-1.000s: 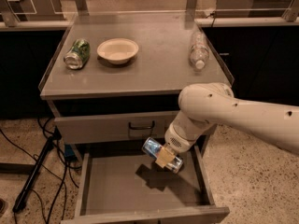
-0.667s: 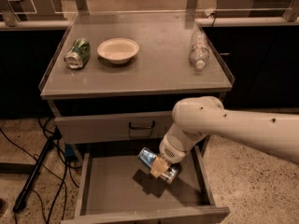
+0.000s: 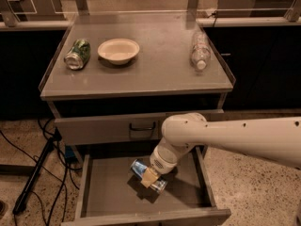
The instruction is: Place redbull can into middle drawer
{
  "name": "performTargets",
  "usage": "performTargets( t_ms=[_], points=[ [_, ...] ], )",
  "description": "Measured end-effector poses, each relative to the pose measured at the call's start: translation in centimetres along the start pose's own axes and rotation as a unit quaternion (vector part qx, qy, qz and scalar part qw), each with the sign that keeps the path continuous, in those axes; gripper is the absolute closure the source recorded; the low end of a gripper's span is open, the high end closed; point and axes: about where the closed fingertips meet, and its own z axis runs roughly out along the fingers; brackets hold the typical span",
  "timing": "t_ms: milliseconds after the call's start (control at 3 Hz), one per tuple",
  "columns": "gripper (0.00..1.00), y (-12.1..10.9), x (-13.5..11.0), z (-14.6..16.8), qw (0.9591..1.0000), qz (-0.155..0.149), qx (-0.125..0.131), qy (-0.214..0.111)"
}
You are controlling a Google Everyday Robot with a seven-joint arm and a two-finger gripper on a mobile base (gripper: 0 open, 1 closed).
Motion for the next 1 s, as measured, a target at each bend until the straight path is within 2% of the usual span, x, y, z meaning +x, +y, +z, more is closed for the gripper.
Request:
performTargets(
  t_ms=[333,1000],
  points=[
    [1.00,0.0,0.0,0.0,1.0000,0.000,0.000,0.000],
    [1.00,-0.8,-0.7,5.7,0.9995,0.015,-0.011,-0.025]
  ],
)
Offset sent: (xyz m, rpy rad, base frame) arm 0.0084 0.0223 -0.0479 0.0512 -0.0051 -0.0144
